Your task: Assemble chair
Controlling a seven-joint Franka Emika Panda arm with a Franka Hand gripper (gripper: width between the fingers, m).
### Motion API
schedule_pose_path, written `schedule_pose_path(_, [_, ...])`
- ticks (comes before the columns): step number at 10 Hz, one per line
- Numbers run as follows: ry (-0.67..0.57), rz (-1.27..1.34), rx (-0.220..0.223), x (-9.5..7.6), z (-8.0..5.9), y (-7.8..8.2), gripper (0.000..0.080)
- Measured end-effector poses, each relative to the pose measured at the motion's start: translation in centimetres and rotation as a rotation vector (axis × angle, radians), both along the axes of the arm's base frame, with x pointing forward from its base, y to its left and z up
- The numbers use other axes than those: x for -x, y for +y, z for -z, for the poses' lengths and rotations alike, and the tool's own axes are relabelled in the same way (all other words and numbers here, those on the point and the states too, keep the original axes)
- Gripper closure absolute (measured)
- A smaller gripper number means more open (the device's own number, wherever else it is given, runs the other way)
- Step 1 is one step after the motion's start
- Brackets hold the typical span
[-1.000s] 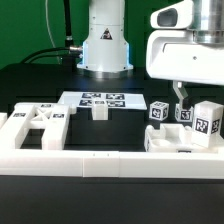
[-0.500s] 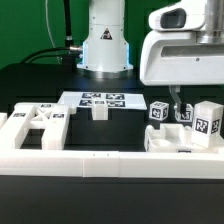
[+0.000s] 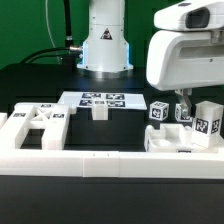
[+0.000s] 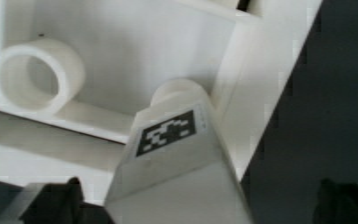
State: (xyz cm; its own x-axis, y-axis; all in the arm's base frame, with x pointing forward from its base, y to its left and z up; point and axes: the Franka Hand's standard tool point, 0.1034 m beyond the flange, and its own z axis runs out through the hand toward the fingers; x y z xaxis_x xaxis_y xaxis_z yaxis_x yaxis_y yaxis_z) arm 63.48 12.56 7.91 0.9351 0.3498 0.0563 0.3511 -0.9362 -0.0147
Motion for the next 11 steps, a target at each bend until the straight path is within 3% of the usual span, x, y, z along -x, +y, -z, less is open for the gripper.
schedule_pose_path(2, [-0.015,-0.075,0.006,-0.13,-0.01,0.11,0.0151])
schedule_pose_path(4, [-0.015,-0.069,0.005,-0.18,0.00,-0.11,0.0406])
schedule_pose_path(5, [-0.015,-0.069,0.005,-0.19,0.00,-0.14,0.0406])
schedule_pose_path(6, [-0.015,-0.058,0.004,-0.19,0.00,-0.14,0.0514])
schedule_pose_path(9, [-0.012,0.022,-0.002,-0.19,0.00,-0.16,0.0514])
schedule_pose_path(11, [0.002,0.296,-0.025,-0.17,0.10,-0.41,0.0514])
